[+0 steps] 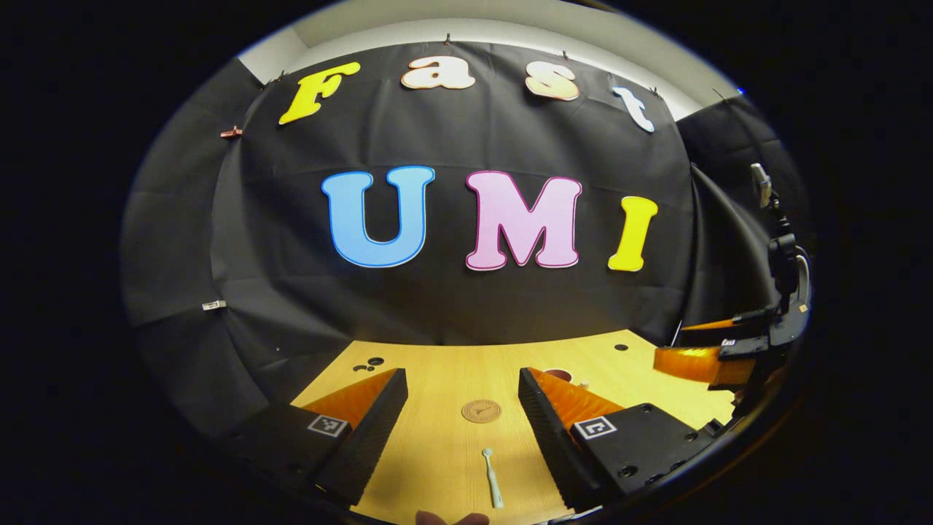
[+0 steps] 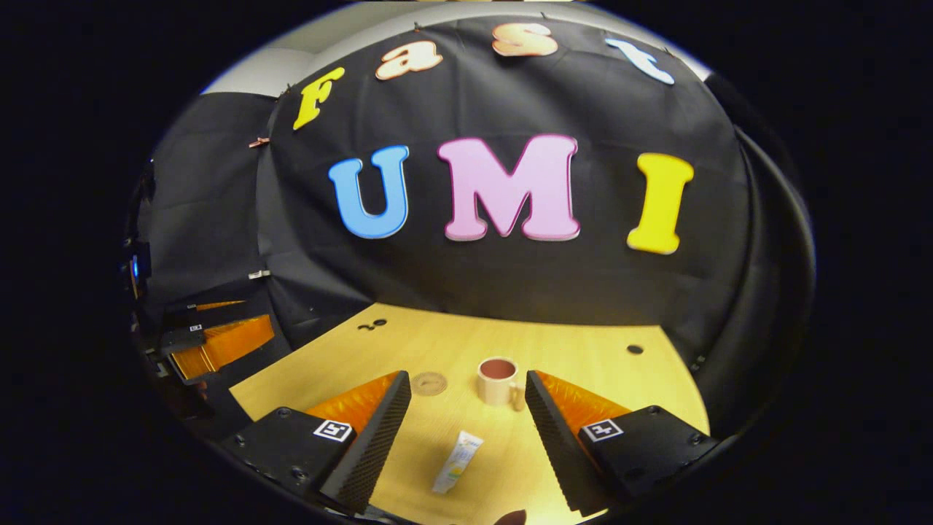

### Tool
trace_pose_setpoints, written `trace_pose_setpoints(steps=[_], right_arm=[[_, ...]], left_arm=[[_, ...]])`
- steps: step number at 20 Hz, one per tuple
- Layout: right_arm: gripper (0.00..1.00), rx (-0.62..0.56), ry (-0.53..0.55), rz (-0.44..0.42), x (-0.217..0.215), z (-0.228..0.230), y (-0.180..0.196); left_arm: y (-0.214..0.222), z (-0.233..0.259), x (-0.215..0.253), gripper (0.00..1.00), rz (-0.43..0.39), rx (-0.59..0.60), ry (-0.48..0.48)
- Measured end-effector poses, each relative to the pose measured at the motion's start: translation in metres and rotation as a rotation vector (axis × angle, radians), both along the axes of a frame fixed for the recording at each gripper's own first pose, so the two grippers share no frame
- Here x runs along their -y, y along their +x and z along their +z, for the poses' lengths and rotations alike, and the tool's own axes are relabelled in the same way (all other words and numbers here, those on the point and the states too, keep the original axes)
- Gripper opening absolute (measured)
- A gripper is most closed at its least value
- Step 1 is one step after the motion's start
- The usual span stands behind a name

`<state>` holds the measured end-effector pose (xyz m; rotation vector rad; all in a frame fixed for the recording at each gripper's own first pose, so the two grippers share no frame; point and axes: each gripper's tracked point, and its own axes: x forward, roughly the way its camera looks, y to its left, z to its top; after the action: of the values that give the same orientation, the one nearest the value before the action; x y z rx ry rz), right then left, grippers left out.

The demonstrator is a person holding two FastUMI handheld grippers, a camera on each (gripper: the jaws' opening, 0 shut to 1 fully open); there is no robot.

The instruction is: Put the toothbrush and toothpaste on the desktop into the cup, then pick up the cup and place it on the coaster on the desktop.

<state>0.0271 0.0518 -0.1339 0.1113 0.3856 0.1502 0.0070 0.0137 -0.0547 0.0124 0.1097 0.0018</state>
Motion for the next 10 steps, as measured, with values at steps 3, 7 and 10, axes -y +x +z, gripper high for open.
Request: trace_pose_setpoints(steps=[3,7,10], right_arm=[[0.97,-0.195,0.070,-0.005,-0.007,-0.064,0.006],[0.98,-0.420,0.085,-0.025,-0.006,-0.144,0.006],[0.98,-0.580,0.134,-0.032,-0.014,-0.195,0.006]], left_arm=[[0.001,-0.018,0.000,0.97,-0.005,-0.037,-0.001],[0.003,-0.036,-0.002,0.97,-0.009,-0.073,0.006],[0.004,-0.047,-0.003,0.97,-0.003,-0.098,0.021]])
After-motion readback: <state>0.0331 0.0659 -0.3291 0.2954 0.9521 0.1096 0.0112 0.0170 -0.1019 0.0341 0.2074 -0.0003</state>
